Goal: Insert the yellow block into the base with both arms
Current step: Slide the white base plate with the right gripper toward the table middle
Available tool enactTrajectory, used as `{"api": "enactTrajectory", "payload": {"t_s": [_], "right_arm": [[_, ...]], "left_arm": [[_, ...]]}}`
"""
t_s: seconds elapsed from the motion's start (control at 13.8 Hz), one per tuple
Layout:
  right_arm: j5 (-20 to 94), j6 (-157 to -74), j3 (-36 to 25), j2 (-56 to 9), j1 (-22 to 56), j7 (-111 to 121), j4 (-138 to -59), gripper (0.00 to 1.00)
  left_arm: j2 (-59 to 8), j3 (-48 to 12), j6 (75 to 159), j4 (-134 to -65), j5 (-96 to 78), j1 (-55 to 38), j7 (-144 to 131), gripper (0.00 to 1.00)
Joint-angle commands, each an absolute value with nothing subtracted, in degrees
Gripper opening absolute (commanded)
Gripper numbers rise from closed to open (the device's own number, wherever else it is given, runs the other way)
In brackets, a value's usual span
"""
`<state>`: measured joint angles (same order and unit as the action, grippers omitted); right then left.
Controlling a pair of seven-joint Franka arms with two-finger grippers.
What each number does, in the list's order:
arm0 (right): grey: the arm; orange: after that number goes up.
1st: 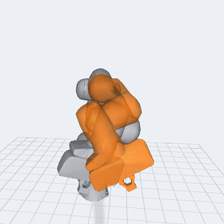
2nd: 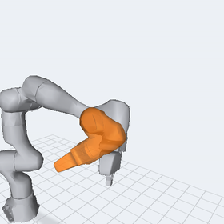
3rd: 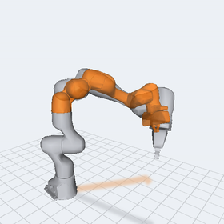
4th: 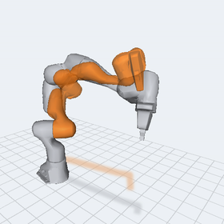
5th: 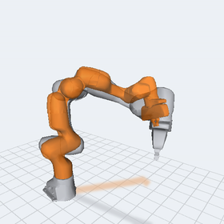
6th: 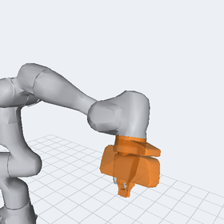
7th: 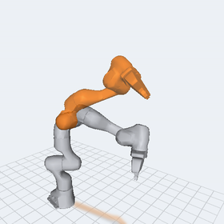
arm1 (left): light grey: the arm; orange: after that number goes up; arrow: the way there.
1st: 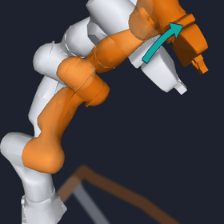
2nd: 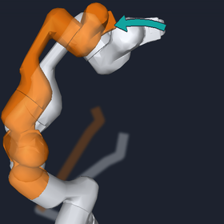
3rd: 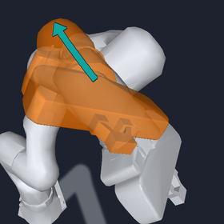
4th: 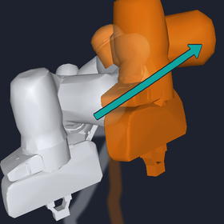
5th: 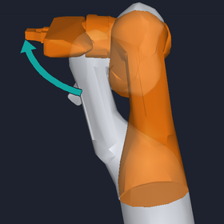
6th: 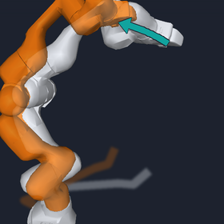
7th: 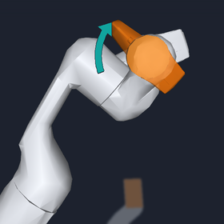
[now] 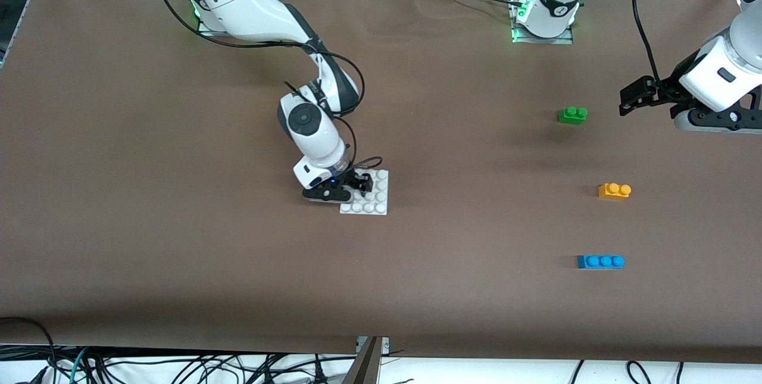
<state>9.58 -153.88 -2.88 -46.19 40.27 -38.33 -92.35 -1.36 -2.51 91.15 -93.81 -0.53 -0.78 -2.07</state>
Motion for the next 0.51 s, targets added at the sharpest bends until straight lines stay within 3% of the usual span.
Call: {"api": "enactTrajectory", "payload": {"t_s": [0.0, 0.44], "right_arm": [[9.1, -154.4, -3.2, -50.3, 43.3, -42.9, -87.9, 0.70], [9.0, -154.4, -4.0, -54.9, 48.1, -49.7, -80.9, 0.70]], "left_arm": [[-2.1, -2.5, 89.8, -92.0, -0.4, -0.8, -2.4, 1.00], [-2.1, -2.5, 89.7, -92.0, -0.4, -0.8, -2.4, 1.00]]}}
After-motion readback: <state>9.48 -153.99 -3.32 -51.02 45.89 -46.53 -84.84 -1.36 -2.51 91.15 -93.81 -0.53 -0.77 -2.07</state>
